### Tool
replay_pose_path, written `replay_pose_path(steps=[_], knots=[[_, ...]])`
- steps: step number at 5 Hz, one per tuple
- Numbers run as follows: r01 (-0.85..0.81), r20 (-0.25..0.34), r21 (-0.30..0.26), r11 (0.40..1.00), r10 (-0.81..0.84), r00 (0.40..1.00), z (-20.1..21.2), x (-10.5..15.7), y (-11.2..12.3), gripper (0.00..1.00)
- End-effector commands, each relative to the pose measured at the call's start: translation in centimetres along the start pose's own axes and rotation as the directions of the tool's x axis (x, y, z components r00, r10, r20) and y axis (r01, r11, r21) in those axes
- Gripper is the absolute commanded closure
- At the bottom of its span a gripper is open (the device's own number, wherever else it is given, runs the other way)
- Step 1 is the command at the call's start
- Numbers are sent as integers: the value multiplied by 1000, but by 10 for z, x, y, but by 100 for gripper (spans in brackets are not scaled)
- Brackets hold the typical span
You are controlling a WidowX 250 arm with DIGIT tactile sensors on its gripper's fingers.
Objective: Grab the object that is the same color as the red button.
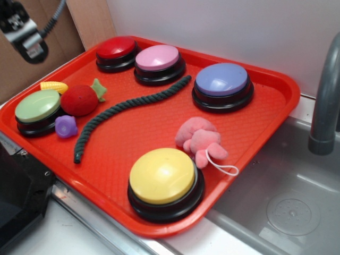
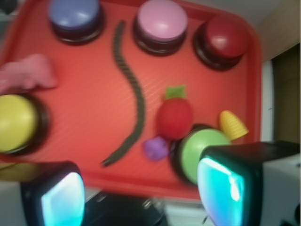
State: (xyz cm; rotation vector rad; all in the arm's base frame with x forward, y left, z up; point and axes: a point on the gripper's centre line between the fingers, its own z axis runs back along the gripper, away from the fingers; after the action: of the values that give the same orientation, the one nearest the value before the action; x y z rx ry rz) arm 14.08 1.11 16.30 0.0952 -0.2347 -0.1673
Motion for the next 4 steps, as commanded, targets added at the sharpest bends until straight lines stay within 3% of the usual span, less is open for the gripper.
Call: replay_pose_path(steps=[1, 4], knots=[[21, 31, 27, 999, -22, 999, -65, 18, 38, 0], [32, -100, 54, 998, -26, 995, -127, 22, 60, 0]])
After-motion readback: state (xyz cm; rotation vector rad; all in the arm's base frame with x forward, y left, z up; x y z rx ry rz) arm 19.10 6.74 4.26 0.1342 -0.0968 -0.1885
